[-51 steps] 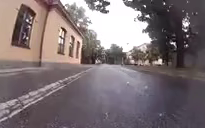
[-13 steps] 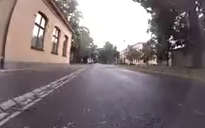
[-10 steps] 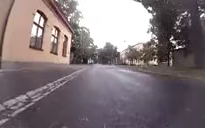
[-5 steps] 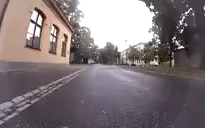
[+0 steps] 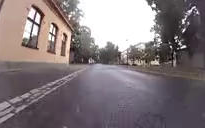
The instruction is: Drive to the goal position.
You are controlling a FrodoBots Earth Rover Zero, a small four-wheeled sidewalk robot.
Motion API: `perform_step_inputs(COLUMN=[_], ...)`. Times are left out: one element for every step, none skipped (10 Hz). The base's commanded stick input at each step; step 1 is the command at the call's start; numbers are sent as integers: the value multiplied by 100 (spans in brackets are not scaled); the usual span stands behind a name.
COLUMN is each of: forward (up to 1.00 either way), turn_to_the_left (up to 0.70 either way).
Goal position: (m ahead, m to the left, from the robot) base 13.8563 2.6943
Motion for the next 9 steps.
perform_step_inputs(forward=[70,70,70,70,70,70,70,70,70], turn_to_the_left=[0,0,0,0,0,0,0,0,0])
